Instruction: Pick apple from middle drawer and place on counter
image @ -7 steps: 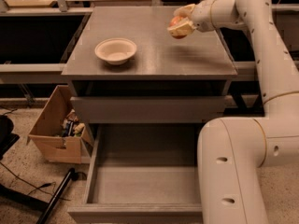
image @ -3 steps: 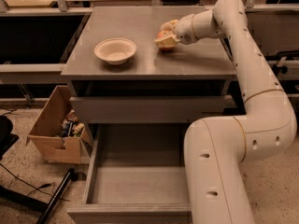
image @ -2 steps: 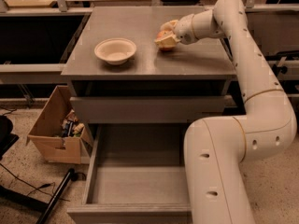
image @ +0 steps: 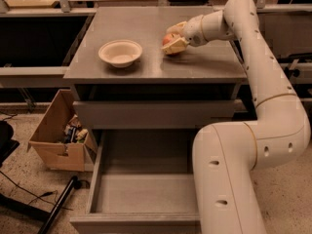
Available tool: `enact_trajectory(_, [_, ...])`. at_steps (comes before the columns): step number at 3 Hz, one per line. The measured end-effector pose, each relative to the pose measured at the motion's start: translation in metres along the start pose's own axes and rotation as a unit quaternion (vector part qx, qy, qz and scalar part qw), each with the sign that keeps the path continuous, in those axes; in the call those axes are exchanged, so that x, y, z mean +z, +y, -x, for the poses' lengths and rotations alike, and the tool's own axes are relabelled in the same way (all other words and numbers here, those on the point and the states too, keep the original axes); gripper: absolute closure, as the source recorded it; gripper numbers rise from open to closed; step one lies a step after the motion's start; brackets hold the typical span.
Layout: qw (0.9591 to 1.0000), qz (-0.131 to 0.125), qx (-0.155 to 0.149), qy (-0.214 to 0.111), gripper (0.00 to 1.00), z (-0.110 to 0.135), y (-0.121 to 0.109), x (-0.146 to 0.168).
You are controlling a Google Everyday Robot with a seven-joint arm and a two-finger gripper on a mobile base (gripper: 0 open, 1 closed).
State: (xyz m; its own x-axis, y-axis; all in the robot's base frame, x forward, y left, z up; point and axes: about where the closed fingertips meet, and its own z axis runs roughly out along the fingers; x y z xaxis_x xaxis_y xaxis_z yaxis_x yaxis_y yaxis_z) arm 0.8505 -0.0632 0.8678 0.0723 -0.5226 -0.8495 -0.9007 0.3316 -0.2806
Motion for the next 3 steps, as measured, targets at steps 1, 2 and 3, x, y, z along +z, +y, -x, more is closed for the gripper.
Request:
enact_trajectory(1, [1.0000,0.000,0.000,0.000,0.00,0.000,0.000,0.000])
enact_trajectory(2, [0.9984,-0.014,-0.044,-0.032,0.00,0.047,-0.003,-0.032])
enact_trajectory(3, [0.9958,-0.046,-0.079,-0.010,0.00,0.088,-0.009,-0.082])
